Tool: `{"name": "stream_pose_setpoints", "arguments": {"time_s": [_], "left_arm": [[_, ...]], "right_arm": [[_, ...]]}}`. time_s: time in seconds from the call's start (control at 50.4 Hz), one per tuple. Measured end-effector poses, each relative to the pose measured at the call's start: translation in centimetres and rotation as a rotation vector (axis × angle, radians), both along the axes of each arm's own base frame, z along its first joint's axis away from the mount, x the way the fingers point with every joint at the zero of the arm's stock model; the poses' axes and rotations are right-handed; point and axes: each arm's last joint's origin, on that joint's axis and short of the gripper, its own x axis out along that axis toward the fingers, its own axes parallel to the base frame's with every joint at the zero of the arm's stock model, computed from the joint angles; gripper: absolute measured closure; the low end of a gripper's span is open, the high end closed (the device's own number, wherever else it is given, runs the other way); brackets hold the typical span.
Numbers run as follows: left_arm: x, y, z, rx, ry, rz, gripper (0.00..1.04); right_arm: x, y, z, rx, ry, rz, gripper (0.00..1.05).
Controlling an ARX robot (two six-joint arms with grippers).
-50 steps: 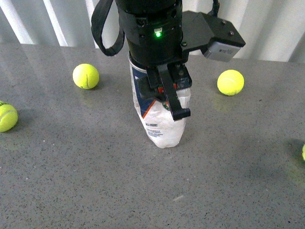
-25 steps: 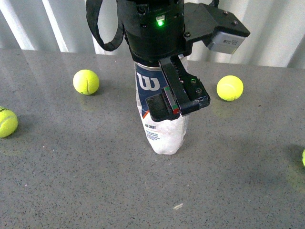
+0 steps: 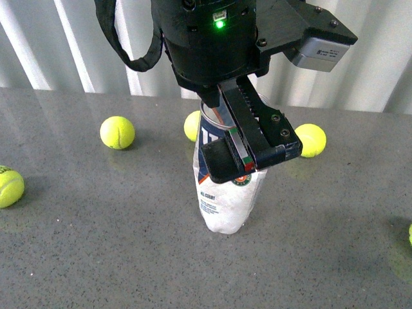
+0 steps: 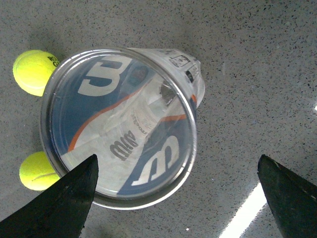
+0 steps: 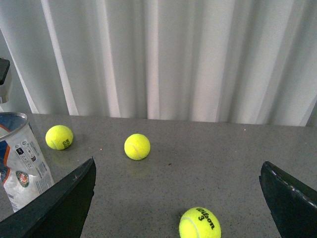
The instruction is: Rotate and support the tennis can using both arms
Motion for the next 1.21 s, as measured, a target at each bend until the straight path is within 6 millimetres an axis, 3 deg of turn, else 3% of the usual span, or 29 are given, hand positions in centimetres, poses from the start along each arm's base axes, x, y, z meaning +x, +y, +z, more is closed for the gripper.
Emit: {"name": "stream_pose_setpoints", "arguments": {"time_s": [0.218,0.535,0.753,0.813,0.852,0.932,0.991,1.051,1.15,1.209], "left_arm": [[-0.8,0.3,1.2,-0.023,-0.016,0.020,0.07],[-2.6,2.7,6.4,-0.341,-0.096,0.274,0.07],[-2.4,2.8,6.0,-0.365,-0.119,0.359,0.08],[-2.6,3.7,4.8,-0.459,-0.406,0.563,0.20],[-3.4,5.4,3.8,-0.579,-0.578,0.708,0.28],[-5.6,9.5,2.8,-0.886,-0.792,0.815,0.46],[-7.5,12.6,2.1,-0.996,-0.864,0.843,0.62],[-9.1,14.8,0.5,-0.999,-0.872,0.861,0.75],[-11.2,17.0,-2.1,-0.979,-0.827,0.851,0.98],[-12.0,17.8,-2.7,-0.987,-0.820,0.846,1.01]], "right_arm": [[0.0,0.0,0.0,0.000,0.000,0.000,0.07],[0.0,0.0,0.0,0.000,0.000,0.000,0.07],[0.0,0.0,0.0,0.000,0.000,0.000,0.07],[0.0,0.0,0.0,0.000,0.000,0.000,0.07],[0.0,0.0,0.0,0.000,0.000,0.000,0.07],[0.0,0.0,0.0,0.000,0.000,-0.003,0.07],[0.0,0.0,0.0,0.000,0.000,-0.001,0.07],[0.0,0.0,0.0,0.000,0.000,0.002,0.07],[0.0,0.0,0.0,0.000,0.000,-0.001,0.07],[0.0,0.0,0.0,0.000,0.000,-0.001,0.07]]}}
